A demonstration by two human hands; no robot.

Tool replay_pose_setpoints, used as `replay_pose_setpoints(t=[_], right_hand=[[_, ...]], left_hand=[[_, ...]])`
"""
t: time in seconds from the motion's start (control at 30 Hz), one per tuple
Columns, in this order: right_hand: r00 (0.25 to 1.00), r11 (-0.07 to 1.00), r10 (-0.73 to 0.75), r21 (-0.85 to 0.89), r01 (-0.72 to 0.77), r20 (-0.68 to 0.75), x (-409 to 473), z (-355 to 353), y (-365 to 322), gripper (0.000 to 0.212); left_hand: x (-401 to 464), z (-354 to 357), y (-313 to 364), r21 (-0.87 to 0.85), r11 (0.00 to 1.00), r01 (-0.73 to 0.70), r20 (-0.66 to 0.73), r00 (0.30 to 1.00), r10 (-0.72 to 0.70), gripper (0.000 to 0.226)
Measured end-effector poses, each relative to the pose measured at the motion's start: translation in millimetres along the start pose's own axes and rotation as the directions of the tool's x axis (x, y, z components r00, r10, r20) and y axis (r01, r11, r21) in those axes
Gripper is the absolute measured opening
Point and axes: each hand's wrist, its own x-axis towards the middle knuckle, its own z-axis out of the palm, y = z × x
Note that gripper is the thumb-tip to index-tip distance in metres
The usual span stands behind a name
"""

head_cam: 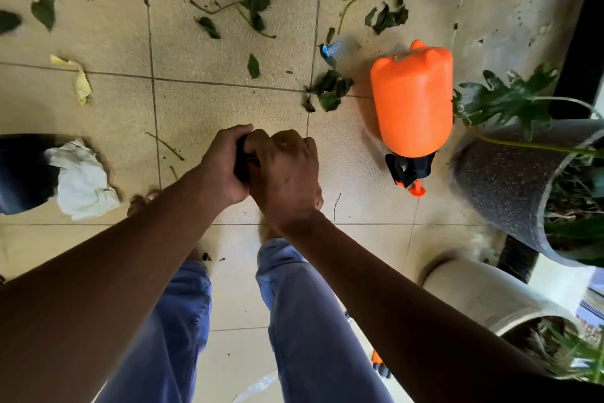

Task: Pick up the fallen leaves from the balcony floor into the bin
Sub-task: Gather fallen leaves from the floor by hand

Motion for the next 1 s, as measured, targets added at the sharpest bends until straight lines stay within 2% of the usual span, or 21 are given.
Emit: replay_pose_setpoints(t=[0.1,0.23,0.3,0.37,0.4,0.47,0.53,0.6,0.7,0.73,0.8,0.9,1.0], right_hand=[[0.993,0.992,-0.09,-0.079,0.096,0.079,-2,7,-3,0.013],[0.959,0.973,-0.213,-0.05,0.226,0.186,-7,9,0,0.023],[0.921,0.947,-0.32,0.063,0.314,0.221,-7,4,3,0.023],[0.91,0.908,-0.374,0.268,0.321,0.179,-5,-2,7,0.022],[0.933,0.893,-0.336,0.359,0.271,0.132,-2,-5,11,0.023],[0.991,0.891,-0.111,0.449,0.067,0.072,9,-4,24,0.029],[0.988,0.916,0.152,0.37,-0.153,0.033,22,8,49,0.033],[0.93,0.901,0.366,0.241,-0.362,0.027,35,23,79,0.04],[0.782,0.774,0.614,0.111,-0.623,0.107,54,38,116,0.06],[0.743,0.742,0.658,0.065,-0.668,0.12,61,40,125,0.065],[0.712,0.716,0.694,0.002,-0.698,0.104,72,46,138,0.071],[0.725,0.732,0.682,-0.083,-0.677,0.097,86,55,146,0.07],[0.765,0.753,0.638,-0.274,-0.598,0.084,97,59,151,0.06]], left_hand=[[0,-6,3,-0.023,1.0,0.013,0.009,1.0,-0.012,0.031],[1,-15,1,0.011,1.0,0.012,-0.029,1.0,-0.012,0.023],[1,-19,3,0.02,1.0,0.0,-0.087,0.996,0.001,0.031],[0,-16,7,0.025,1.0,-0.002,-0.127,0.992,0.005,0.041],[0,-14,9,0.013,1.0,-0.009,-0.137,0.991,0.011,0.042],[2,-10,14,-0.04,0.999,-0.018,-0.129,0.992,0.013,0.039],[4,-9,18,-0.036,0.999,-0.009,-0.132,0.991,0.004,0.036],[6,-8,20,0.004,1.0,0.012,-0.119,0.993,-0.012,0.037],[9,-7,20,0.032,0.999,0.017,-0.082,0.997,-0.015,0.037],[9,-8,20,0.035,0.999,0.016,-0.074,0.997,-0.013,0.037],[10,-9,19,0.039,0.999,0.024,-0.068,0.997,-0.021,0.037],[11,-11,16,0.047,0.998,0.04,-0.063,0.997,-0.037,0.036],[11,-14,12,0.055,0.997,0.051,-0.065,0.997,-0.048,0.036]])
